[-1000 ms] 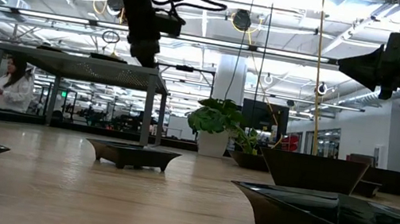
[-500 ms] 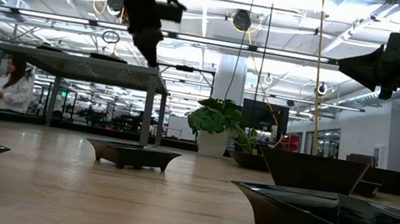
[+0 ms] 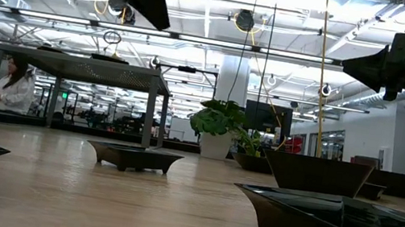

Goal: Pick & Place Mini shaped plates
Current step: Stack the black leaf plate on top of the black leaf plate on the shelf

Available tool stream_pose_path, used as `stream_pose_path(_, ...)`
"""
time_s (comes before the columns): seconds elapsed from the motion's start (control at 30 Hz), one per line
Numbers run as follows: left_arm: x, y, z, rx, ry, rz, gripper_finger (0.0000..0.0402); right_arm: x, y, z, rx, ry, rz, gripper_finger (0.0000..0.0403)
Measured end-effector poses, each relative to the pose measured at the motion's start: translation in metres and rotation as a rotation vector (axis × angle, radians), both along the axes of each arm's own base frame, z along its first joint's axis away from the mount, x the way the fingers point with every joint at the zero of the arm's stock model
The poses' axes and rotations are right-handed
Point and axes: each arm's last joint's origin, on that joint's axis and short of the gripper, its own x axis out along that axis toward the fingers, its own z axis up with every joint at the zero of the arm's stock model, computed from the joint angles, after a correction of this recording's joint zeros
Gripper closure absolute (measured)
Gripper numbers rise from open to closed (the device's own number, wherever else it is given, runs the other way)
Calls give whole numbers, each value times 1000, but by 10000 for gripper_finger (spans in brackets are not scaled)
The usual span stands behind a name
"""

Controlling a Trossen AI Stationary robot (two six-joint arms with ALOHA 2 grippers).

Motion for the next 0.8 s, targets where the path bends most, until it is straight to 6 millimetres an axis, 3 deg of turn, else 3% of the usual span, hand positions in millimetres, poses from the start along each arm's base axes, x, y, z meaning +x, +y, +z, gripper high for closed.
stream_pose_path(0.2, 1, -61, -21, -195, 121, -189, 252, 0, 0, 0, 0, 0, 0, 273)
stream_pose_path(0.5, -13, -136, -43, -238, 266, -456, 252, 0, 0, 0, 0, 0, 0, 273)
stream_pose_path(0.63, -23, -154, -51, -304, 314, -364, 252, 0, 0, 0, 0, 0, 0, 273)
stream_pose_path(0.8, -40, -161, -58, -442, 412, -34, 252, 0, 0, 0, 0, 0, 0, 273)
